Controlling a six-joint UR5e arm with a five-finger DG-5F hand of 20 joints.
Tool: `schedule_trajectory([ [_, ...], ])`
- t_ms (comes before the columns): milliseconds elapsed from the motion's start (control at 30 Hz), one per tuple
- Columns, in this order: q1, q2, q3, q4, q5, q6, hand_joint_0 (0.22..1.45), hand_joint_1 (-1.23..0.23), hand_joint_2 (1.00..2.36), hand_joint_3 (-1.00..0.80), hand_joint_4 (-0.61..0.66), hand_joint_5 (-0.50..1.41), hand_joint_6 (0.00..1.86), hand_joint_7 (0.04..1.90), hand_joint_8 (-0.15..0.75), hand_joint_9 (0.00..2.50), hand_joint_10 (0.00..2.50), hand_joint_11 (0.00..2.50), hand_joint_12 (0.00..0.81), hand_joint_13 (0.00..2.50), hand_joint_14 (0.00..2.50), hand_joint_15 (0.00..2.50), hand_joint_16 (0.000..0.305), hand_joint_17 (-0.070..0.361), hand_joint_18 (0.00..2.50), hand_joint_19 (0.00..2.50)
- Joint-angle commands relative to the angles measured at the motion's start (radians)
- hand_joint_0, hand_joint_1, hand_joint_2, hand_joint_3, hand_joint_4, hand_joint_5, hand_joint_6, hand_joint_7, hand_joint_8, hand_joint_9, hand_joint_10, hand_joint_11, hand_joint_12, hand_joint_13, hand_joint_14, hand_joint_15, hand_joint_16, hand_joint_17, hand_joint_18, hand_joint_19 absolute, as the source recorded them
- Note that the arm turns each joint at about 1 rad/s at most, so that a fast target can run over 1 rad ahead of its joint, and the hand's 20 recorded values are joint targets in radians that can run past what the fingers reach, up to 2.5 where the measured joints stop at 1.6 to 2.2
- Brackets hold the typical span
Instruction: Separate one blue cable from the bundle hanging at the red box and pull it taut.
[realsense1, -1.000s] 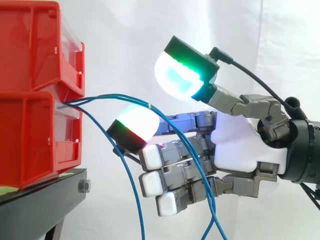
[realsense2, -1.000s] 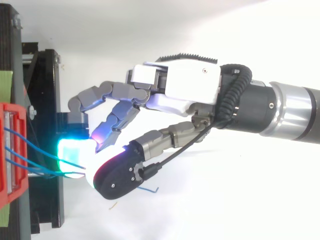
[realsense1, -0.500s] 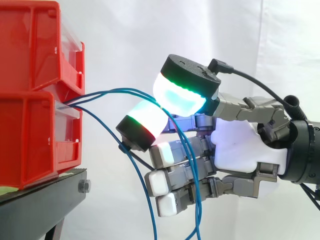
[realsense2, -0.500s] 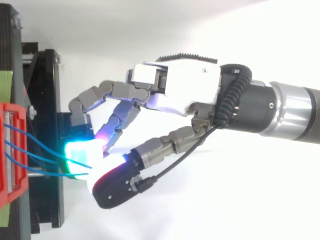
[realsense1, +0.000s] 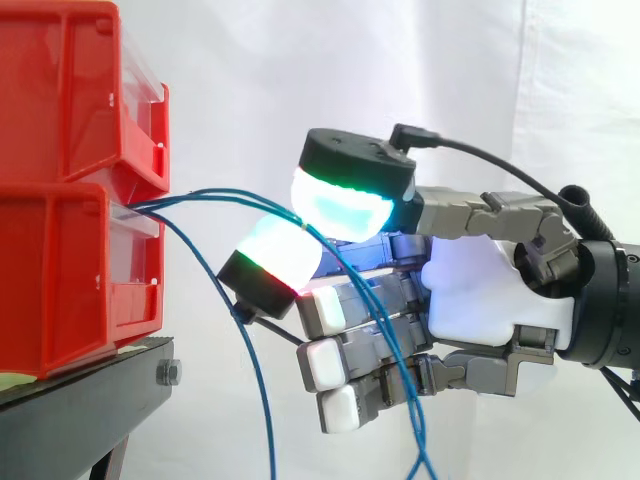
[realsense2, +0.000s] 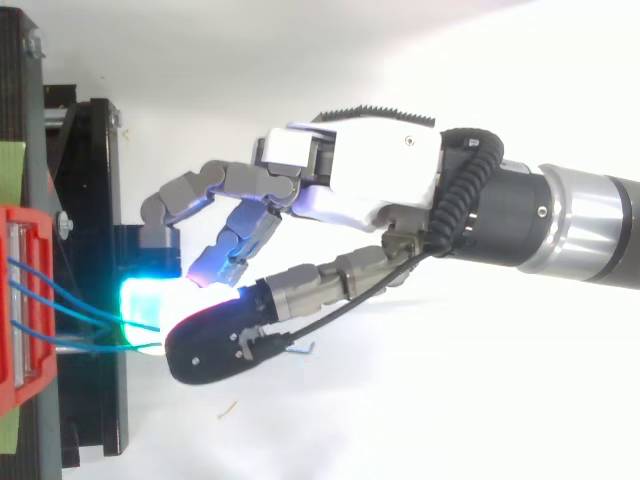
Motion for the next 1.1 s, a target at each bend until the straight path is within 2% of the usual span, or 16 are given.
schedule_trajectory([
  [0, 0.000, 0.000, 0.000, 0.000, 0.000, 0.000, 0.71, -0.58, 1.00, 0.06, 0.25, -0.14, 0.70, 1.14, 0.370, 0.96, 0.01, 0.71, 0.426, 1.04, 0.02, 0.48, 0.052, 0.117, 0.95, 0.39],
  [233, 0.000, 0.000, 0.000, 0.000, 0.000, 0.000, 0.74, -0.57, 1.01, 0.06, 0.25, -0.12, 0.68, 1.20, 0.363, 0.98, 0.01, 0.71, 0.406, 1.03, 0.01, 0.49, 0.049, 0.109, 0.91, 0.43],
  [367, 0.001, 0.000, 0.000, 0.000, -0.001, -0.002, 0.70, -0.59, 1.00, 0.04, 0.27, -0.12, 0.66, 1.21, 0.375, 0.98, 0.01, 0.70, 0.429, 1.05, 0.01, 0.48, 0.053, 0.120, 0.97, 0.37],
  [533, 0.001, 0.000, 0.000, 0.000, 0.002, -0.002, 0.62, -0.56, 1.01, -0.12, 0.27, -0.13, 0.67, 1.19, 0.395, 0.99, 0.01, 0.70, 0.447, 1.06, 0.01, 0.47, 0.058, 0.130, 1.01, 0.33],
  [633, 0.001, 0.000, 0.000, 0.000, 0.002, -0.002, 0.57, -0.50, 1.01, -0.33, 0.22, -0.13, 0.66, 1.27, 0.359, 0.95, 0.01, 0.73, 0.407, 1.01, 0.02, 0.50, 0.049, 0.109, 0.92, 0.40],
  [700, 0.001, 0.000, 0.000, 0.000, 0.002, -0.002, 0.55, -0.49, 1.00, -0.44, 0.22, -0.14, 0.70, 1.21, 0.369, 0.96, 0.02, 0.72, 0.415, 1.03, 0.02, 0.50, 0.050, 0.112, 0.94, 0.39],
  [733, 0.001, 0.000, 0.000, 0.000, 0.002, 0.000, 0.53, -0.51, 1.00, -0.50, 0.22, -0.14, 0.73, 1.17, 0.373, 0.98, 0.01, 0.73, 0.421, 1.04, 0.01, 0.50, 0.050, 0.113, 0.95, 0.38],
  [900, 0.001, 0.000, 0.000, 0.000, 0.002, 0.000, 0.51, -0.65, 1.00, -0.50, 0.25, -0.16, 0.82, 1.12, 0.398, 1.01, 0.01, 0.75, 0.423, 1.04, 0.01, 0.49, 0.051, 0.114, 0.96, 0.37],
  [1067, 0.001, 0.000, 0.000, 0.000, 0.002, 0.000, 0.57, -0.79, 1.00, -0.50, 0.23, -0.16, 0.85, 1.17, 0.388, 1.08, 0.02, 0.85, 0.408, 1.05, 0.02, 0.51, 0.046, 0.104, 0.94, 0.39],
])
